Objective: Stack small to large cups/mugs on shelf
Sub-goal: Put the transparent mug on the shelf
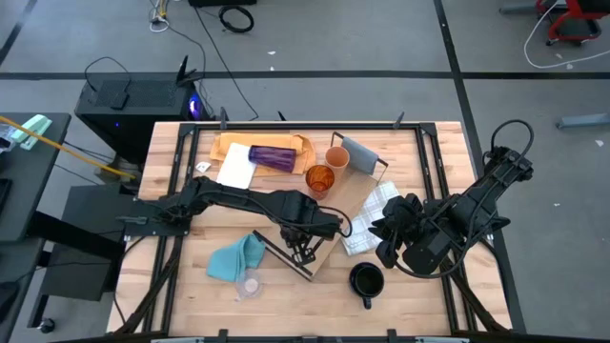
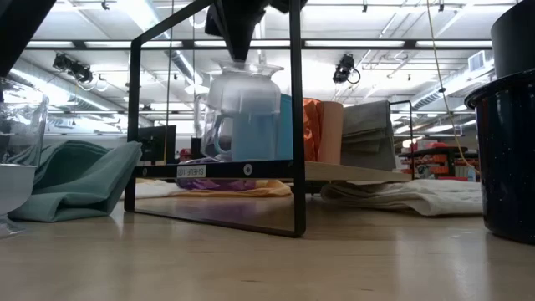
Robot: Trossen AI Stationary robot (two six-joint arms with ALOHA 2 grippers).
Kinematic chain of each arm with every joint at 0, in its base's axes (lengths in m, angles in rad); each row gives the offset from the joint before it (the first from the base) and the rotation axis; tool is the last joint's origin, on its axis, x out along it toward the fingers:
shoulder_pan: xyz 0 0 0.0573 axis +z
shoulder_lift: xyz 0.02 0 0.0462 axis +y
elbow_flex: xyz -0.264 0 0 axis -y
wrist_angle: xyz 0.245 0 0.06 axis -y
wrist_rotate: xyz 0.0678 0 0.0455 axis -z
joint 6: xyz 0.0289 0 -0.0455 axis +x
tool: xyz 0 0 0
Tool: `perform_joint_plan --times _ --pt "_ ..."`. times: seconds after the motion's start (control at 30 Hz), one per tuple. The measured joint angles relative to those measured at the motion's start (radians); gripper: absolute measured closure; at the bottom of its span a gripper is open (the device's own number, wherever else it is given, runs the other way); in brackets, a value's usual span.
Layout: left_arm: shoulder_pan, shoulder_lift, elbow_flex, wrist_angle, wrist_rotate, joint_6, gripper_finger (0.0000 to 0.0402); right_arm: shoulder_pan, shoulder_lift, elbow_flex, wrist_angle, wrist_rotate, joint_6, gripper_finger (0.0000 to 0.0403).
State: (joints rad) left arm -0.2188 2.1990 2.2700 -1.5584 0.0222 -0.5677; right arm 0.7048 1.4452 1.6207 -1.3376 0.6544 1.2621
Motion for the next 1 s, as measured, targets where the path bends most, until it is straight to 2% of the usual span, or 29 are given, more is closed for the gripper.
perform_joint_plan --times 0.2,0.53,0.77,0.9,1.0 --pt "0.0 -0.002 0.082 -0.012 -0.01 0.004 0.0401 0.0 0.0 0.0 0.0 0.0 0.001 0.0314" --pt "-0.006 -0.002 0.085 -0.013 0.003 0.004 0.0399 0.0 0.0 0.0 0.0 0.0 0.001 0.0314" --pt "-0.018 -0.002 0.085 -0.013 0.056 0.004 0.0363 0.0 0.0 0.0 0.001 0.0 0.001 0.0314" --pt "-0.029 -0.002 0.04 -0.012 0.059 0.003 0.0351 0.0 0.0 0.0 0.001 0.0 0.002 0.0314" --pt "-0.033 -0.001 -0.026 -0.013 0.059 -0.007 0.0357 0.0 0.0 0.0 0.001 0.0 0.002 0.0314"
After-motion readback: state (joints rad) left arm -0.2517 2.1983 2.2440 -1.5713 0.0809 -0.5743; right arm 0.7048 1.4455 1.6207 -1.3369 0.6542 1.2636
